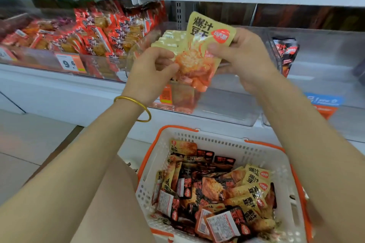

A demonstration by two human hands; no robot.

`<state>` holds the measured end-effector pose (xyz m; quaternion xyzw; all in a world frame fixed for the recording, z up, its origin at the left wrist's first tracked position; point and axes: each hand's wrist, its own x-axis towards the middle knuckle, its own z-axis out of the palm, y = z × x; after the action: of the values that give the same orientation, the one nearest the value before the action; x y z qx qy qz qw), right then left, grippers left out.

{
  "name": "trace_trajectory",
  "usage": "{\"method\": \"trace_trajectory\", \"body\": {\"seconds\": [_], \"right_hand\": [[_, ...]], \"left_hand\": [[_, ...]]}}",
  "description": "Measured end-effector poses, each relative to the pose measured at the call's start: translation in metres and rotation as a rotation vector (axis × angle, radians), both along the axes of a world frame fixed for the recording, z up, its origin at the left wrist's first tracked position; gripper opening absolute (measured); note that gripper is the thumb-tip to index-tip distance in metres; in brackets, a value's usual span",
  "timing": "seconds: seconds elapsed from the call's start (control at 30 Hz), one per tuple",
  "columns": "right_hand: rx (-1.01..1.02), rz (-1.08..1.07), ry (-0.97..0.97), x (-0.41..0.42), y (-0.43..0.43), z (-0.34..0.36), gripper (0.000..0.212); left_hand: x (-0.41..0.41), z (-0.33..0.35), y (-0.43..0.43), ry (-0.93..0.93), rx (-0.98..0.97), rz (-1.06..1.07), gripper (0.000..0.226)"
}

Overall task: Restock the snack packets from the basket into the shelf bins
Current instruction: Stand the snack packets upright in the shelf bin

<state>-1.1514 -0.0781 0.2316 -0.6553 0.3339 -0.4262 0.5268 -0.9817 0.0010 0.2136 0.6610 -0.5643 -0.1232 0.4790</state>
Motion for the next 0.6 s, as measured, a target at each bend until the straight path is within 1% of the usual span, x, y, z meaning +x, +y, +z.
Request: {"method": "trace_trajectory", "body": {"seconds": [0.03,0.1,0.17,0.2,0.27,0.33,0.37,0.4,0.5,0.6], "right_hand": [[-0.082,-0.053,0.021,0.006,-0.005,0.005,0.012],[-0.224,-0.126,0.091,0.019,-0.011,0.008,0.016],[-0.29,-0.138,0.185,0.03,-0.016,0.002,0.023],[-0.301,-0.123,0.242,0.035,-0.018,-0.003,0.024],[-0.302,-0.091,0.357,0.043,-0.02,-0.018,0.015],[-0.326,-0.137,0.488,0.047,-0.019,-0.033,0.032],[-0.356,-0.174,0.555,0.048,-0.017,-0.039,0.038],[-0.386,-0.205,0.623,0.048,-0.016,-0.045,0.039],[-0.435,-0.211,0.748,0.045,-0.015,-0.053,0.03],[-0.436,-0.186,0.762,0.044,-0.017,-0.05,0.017]], "left_hand": [[0.004,0.002,-0.002,-0.082,-0.019,0.039,0.021],[0.012,-0.003,-0.008,-0.223,0.002,0.09,0.023],[0.018,-0.013,-0.012,-0.324,0.038,0.097,0.025],[0.02,-0.018,-0.014,-0.354,0.042,0.095,0.025],[0.021,-0.025,-0.017,-0.379,0.043,0.103,0.026],[0.022,-0.029,-0.019,-0.411,0.031,0.121,0.028],[0.022,-0.031,-0.02,-0.428,0.026,0.131,0.028],[0.022,-0.033,-0.02,-0.44,0.018,0.137,0.027],[0.024,-0.037,-0.02,-0.45,-0.003,0.134,0.029],[0.024,-0.04,-0.019,-0.496,-0.018,0.131,0.032]]}}
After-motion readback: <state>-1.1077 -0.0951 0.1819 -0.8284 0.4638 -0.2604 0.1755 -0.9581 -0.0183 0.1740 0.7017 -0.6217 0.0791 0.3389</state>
